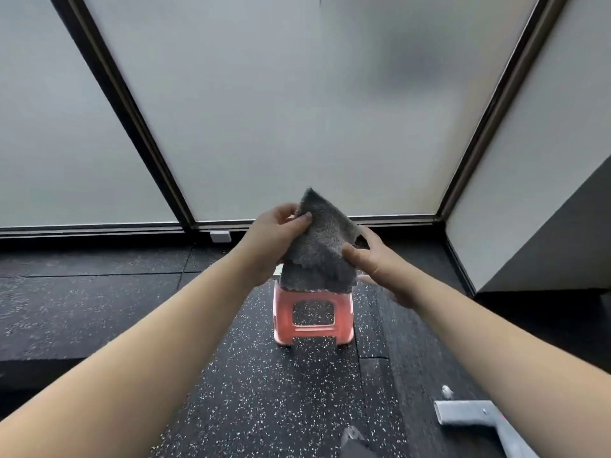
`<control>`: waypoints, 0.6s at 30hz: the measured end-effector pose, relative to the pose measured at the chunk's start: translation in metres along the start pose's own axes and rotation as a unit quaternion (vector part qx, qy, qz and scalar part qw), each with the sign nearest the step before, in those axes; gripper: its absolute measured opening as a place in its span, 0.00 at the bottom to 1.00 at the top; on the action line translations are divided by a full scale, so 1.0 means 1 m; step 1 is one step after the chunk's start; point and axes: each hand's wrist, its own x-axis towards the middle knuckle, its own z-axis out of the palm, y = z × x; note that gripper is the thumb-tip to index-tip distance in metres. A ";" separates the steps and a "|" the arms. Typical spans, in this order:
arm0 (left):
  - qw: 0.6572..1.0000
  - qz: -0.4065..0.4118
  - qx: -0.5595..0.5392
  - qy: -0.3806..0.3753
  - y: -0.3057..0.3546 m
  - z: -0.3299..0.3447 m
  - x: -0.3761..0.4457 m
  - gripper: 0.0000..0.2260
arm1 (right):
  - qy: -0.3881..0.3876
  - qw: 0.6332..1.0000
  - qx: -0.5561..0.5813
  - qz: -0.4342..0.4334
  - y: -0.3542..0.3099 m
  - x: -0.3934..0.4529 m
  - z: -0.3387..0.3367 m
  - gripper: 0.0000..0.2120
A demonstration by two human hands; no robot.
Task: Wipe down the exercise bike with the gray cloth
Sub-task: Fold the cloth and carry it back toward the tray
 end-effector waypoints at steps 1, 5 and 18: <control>0.999 -0.020 -0.034 0.008 -0.004 -0.003 0.017 0.03 | 0.000 0.999 0.053 0.000 0.001 0.015 0.000 0.56; 0.994 -0.064 -0.036 0.082 -0.028 -0.018 0.086 0.12 | 0.016 0.985 0.172 -0.007 -0.004 0.077 -0.011 0.51; 0.980 -0.093 0.175 -0.036 -0.099 -0.051 0.265 0.34 | 0.062 0.995 -0.072 -0.026 0.049 0.273 -0.071 0.25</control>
